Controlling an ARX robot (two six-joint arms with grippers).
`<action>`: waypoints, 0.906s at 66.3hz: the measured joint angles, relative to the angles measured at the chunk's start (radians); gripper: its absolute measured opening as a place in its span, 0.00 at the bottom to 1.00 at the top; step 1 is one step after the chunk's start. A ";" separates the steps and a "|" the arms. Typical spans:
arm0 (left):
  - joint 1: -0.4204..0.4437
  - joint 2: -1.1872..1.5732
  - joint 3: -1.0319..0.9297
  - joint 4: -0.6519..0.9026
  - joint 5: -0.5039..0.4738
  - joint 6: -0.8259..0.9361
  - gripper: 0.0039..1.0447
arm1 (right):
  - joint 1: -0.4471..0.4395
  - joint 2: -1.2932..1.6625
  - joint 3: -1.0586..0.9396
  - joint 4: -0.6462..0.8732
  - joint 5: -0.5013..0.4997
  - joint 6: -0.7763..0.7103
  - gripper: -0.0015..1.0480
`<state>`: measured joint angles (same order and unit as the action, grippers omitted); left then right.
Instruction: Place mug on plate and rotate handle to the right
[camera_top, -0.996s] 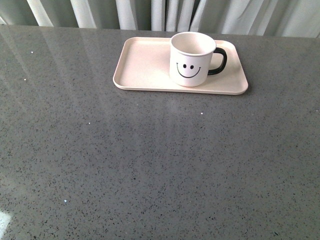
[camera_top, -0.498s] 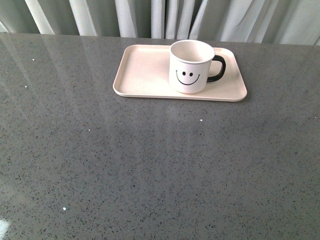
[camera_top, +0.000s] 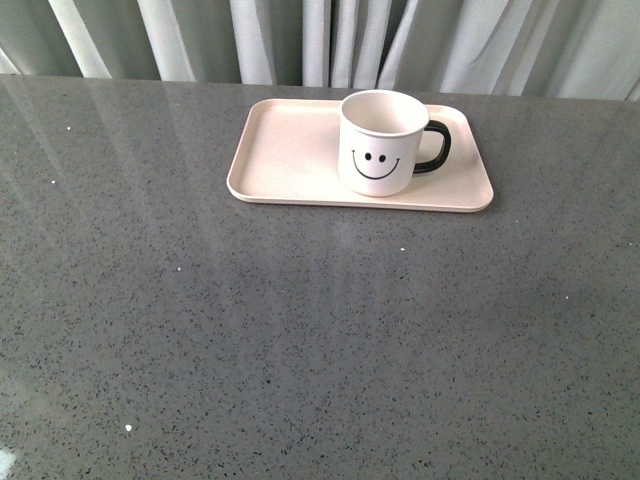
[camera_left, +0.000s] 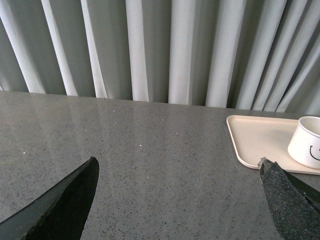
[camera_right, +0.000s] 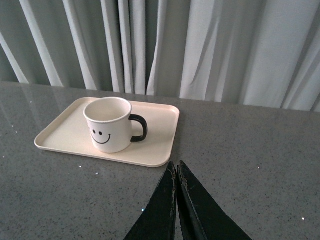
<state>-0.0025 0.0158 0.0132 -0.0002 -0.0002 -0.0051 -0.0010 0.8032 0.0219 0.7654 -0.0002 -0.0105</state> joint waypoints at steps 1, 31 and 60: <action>0.000 0.000 0.000 0.000 0.000 0.000 0.91 | 0.000 -0.008 -0.001 -0.006 0.000 0.000 0.02; 0.000 0.000 0.000 0.000 0.000 0.000 0.91 | 0.000 -0.321 -0.003 -0.290 0.000 0.000 0.02; 0.000 0.000 0.000 0.000 0.000 0.000 0.91 | 0.000 -0.537 -0.003 -0.499 0.000 0.000 0.02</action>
<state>-0.0025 0.0158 0.0135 -0.0002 0.0002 -0.0051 -0.0010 0.2661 0.0189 0.2668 0.0002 -0.0105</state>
